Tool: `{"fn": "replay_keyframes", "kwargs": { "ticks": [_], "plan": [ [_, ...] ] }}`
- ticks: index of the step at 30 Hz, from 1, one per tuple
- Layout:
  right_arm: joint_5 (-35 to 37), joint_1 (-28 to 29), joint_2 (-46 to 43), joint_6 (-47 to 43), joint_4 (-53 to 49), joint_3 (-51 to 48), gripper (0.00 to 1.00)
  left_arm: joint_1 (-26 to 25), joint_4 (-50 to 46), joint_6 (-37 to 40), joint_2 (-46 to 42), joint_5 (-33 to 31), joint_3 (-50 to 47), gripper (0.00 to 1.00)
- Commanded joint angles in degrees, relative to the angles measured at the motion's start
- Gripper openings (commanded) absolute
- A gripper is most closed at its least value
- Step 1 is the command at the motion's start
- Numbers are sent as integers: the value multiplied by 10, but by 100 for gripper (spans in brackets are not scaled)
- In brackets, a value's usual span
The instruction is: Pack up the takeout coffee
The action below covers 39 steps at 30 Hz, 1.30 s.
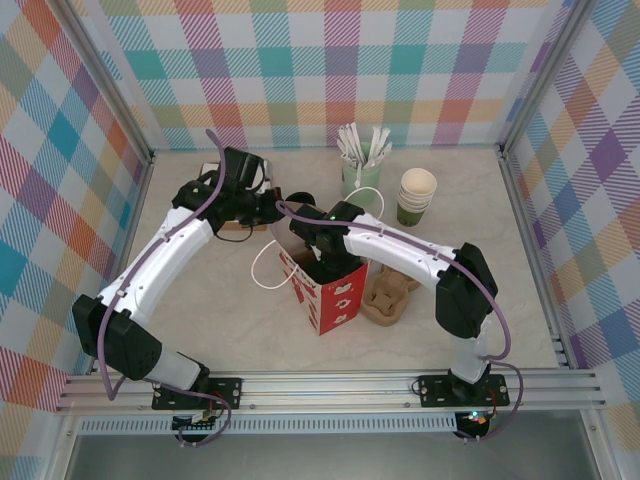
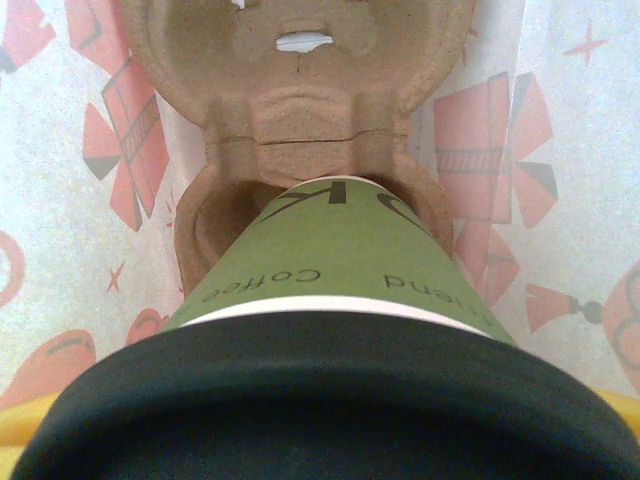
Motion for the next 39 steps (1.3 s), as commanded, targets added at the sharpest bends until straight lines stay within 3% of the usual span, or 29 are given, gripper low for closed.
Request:
{"fn": "replay_keyframes", "kwargs": {
  "ticks": [1,15,39],
  "plan": [
    [-21,2,6,-9,-18,1,74,-7,-5,-1,4,1,15,4],
    [-24,3,-8,1,-69,74,73,-7,-3,-1,-1,4,11,4],
    [-37,7,-4,2,-85,78,73,-7,-2,-2,-1,6,11,4]
  ]
}}
